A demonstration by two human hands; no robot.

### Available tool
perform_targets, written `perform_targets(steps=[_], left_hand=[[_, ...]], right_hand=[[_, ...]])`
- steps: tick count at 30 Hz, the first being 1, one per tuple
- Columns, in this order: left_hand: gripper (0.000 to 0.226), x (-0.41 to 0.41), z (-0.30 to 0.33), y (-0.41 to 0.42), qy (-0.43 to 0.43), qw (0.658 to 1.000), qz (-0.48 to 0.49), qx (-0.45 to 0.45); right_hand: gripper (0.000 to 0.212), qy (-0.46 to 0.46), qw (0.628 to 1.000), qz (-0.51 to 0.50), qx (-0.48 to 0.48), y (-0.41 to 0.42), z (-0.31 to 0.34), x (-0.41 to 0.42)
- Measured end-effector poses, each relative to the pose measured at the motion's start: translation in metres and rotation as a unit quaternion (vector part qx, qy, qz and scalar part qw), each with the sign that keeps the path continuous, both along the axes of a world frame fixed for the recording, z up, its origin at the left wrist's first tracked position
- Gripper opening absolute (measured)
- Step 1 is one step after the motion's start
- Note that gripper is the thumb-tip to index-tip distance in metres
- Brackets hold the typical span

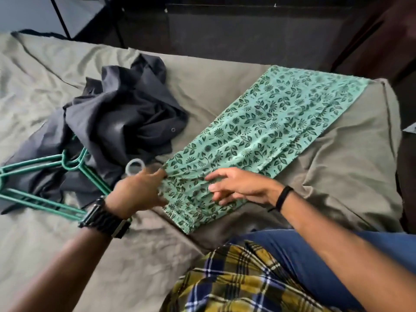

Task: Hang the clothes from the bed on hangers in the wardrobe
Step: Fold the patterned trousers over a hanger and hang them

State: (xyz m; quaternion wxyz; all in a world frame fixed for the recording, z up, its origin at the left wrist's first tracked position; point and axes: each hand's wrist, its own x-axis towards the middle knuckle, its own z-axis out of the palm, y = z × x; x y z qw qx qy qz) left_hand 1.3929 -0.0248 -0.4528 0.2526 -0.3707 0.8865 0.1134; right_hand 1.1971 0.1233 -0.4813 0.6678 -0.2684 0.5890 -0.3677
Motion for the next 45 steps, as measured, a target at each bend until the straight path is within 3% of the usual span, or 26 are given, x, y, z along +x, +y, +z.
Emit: perform_targets(steps=[2, 4, 8, 11, 14, 16, 18, 22, 25, 29, 34, 38, 41, 43, 45], left_hand=[[0.075, -0.008, 0.015, -0.002, -0.063, 0.997, -0.017, -0.047], [0.071, -0.027, 0.028, 0.002, -0.067, 0.992, -0.042, -0.095], [0.05, -0.092, 0.03, 0.022, 0.088, 0.985, -0.082, -0.127], [0.048, -0.145, 0.014, 0.036, 0.195, 0.969, -0.124, -0.088], [0.047, -0.202, -0.005, 0.044, 0.248, 0.951, -0.176, -0.056], [0.049, -0.241, -0.014, 0.05, 0.259, 0.945, -0.197, -0.036], [0.05, -0.28, -0.02, 0.057, 0.276, 0.938, -0.21, -0.005], [0.044, -0.348, -0.026, 0.071, 0.326, 0.92, -0.216, 0.025], [0.04, -0.388, -0.031, 0.081, 0.335, 0.915, -0.225, -0.005], [0.038, -0.421, -0.035, 0.091, 0.359, 0.904, -0.225, -0.059], [0.025, -0.442, -0.038, 0.092, 0.399, 0.895, -0.196, -0.039], [0.018, -0.443, -0.036, 0.091, 0.49, 0.862, -0.129, 0.025], [0.015, -0.443, -0.034, 0.092, 0.54, 0.835, -0.092, 0.051], [0.014, -0.443, -0.035, 0.093, 0.525, 0.844, -0.096, 0.058], [0.013, -0.446, -0.039, 0.094, 0.511, 0.852, -0.094, 0.067]], right_hand=[[0.032, -0.037, 0.999, -0.027, 0.019, 0.005, 0.002, -0.018], [0.027, -0.072, 0.995, -0.06, 0.03, 0.009, 0.005, -0.035], [0.025, -0.072, 0.985, -0.155, 0.031, 0.019, 0.004, -0.075], [0.023, -0.056, 0.977, -0.2, 0.039, 0.026, 0.001, -0.103], [0.021, -0.041, 0.96, -0.276, 0.015, 0.032, 0.002, -0.133], [0.024, 0.007, 0.941, -0.339, -0.006, 0.034, 0.004, -0.156], [0.028, 0.112, 0.91, -0.399, -0.007, 0.036, 0.006, -0.181], [0.033, 0.402, 0.796, -0.449, 0.048, 0.046, 0.006, -0.232], [0.038, 0.456, 0.747, -0.48, 0.061, 0.054, 0.005, -0.258], [0.03, 0.461, 0.758, -0.456, 0.075, 0.055, 0.002, -0.282], [0.012, 0.407, 0.786, -0.459, 0.076, 0.055, 0.0, -0.312], [0.02, 0.342, 0.78, -0.52, 0.058, 0.051, 0.0, -0.316], [0.035, 0.341, 0.814, -0.461, 0.099, 0.057, 0.001, -0.308], [0.036, 0.413, 0.796, -0.431, 0.101, 0.058, 0.001, -0.302], [0.027, 0.514, 0.74, -0.424, 0.088, 0.056, 0.0, -0.301]])
